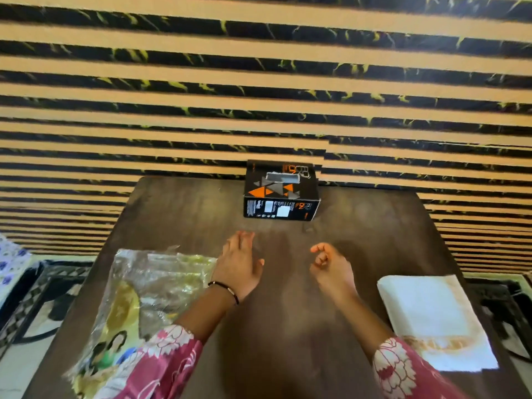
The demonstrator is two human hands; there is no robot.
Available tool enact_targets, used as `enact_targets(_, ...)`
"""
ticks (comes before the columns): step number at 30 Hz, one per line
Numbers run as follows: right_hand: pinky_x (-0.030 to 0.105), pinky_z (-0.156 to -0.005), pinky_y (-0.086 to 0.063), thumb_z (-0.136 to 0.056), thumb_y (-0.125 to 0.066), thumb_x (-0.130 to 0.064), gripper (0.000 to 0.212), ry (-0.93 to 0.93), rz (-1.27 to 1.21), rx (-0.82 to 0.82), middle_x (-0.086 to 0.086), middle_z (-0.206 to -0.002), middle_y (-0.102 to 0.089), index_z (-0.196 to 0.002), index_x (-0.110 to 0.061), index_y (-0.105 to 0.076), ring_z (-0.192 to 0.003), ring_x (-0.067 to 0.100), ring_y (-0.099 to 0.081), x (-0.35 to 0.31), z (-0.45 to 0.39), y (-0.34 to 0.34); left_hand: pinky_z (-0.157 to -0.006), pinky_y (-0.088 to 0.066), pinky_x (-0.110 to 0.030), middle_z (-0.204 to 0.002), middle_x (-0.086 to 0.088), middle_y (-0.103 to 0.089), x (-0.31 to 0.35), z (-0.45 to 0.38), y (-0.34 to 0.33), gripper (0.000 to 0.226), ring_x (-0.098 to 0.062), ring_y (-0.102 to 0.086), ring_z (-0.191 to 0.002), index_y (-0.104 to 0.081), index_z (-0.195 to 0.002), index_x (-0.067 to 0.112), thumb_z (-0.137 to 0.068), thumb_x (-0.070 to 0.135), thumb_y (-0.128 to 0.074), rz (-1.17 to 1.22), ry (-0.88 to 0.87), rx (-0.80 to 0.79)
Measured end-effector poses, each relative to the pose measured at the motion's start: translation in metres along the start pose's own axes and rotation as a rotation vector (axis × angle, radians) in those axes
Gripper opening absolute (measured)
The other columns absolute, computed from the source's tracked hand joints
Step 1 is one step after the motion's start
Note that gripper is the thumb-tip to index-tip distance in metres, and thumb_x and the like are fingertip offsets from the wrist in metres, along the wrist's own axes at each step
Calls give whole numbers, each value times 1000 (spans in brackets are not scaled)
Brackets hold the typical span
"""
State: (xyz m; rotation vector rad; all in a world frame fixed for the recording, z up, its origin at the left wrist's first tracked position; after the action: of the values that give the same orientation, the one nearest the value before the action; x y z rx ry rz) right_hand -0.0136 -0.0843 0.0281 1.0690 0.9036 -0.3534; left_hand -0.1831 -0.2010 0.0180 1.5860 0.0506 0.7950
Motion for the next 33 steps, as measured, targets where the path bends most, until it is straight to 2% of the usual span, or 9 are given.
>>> enact_targets(2,17,-60,-42,-82,-47,4,44,-44,-61,-54,2,-96,-64,-112,-27,-56,-78,15,-55,2,-22,5,-111,-28,-40,-148,-14,-27,3,-28,0,66,-32,-28,-135,-21,-141,10,-88,33,-51,12,49,-16)
enact_targets(4,24,-76,-46,-89,-50,-6,53,-99,-77,-127,3,-114,-59,-135,-33,-41,-96,15,-55,2,-45,9,-110,-30,-41,-148,-14,-25,7,-53,0,67,-33,-31,-134,-19,-142,10,-88,31,-53,84,106,-20)
enact_targets(6,34,-100,-40,-91,-53,-13,65,-119,-145,-183,2,-135,-49,-143,-36,-23,-123,18,-46,-4,-65,10,-112,-29,-42,-150,-14,-22,9,-70,3,71,-32,-29,-136,-17,-143,11,-87,28,-57,179,163,9)
enact_targets(8,44,-110,-31,-91,-55,-17,71,-105,-176,-209,0,-151,-32,-145,-37,-13,-136,23,-34,-10,-88,11,-115,-25,-44,-153,-15,-16,10,-86,4,77,-33,-20,-140,-13,-145,11,-85,26,-60,256,235,58)
enact_targets(12,49,-112,-28,-90,-56,-16,73,-113,-239,-247,-4,-153,-27,-145,-37,-12,-137,22,-32,-15,-122,4,-115,-23,-46,-151,-17,-23,2,-110,4,82,-33,-23,-139,-16,-144,9,-80,23,-66,356,356,108)
enact_targets(17,50,-109,-34,-88,-58,-15,70,-146,-279,-222,0,-146,-41,-143,-35,-21,-132,23,-40,-6,-131,0,-105,-35,-57,-139,-14,-40,0,-114,-1,75,-35,-40,-128,-35,-133,9,-70,34,-68,288,367,128)
enact_targets(20,50,-109,-33,-88,-57,-10,68,-146,-317,-206,0,-143,-45,-143,-33,-24,-131,21,-41,-7,-112,2,-109,-29,-56,-145,-16,-33,6,-95,-6,84,-35,-33,-134,-27,-138,5,-72,34,-69,281,348,137)
enact_targets(28,37,-110,-32,-90,-52,-1,67,-191,-493,-233,2,-146,-40,-144,-29,-25,-132,12,-36,17,-13,7,-116,-17,-50,-154,-14,-17,11,-1,-10,90,-27,-13,-144,-11,-145,5,-80,35,-66,296,231,73)
enact_targets(33,36,-110,-30,-91,-48,3,67,-191,-548,-229,2,-151,-30,-144,-31,-23,-137,16,-31,34,47,-2,-117,-18,-49,-156,-12,-11,7,60,-14,98,-26,-9,-144,-3,-146,6,-75,52,-52,247,162,-20)
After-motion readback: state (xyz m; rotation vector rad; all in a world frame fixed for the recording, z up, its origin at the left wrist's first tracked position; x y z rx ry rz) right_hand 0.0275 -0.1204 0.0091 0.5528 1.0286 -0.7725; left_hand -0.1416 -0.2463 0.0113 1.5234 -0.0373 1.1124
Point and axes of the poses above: each hand's wrist, its own z-axis away from the middle knuckle, its own y-axis out of the back of the hand, x = y × z, the point moved 5 cm from there along -z, towards the middle knuckle
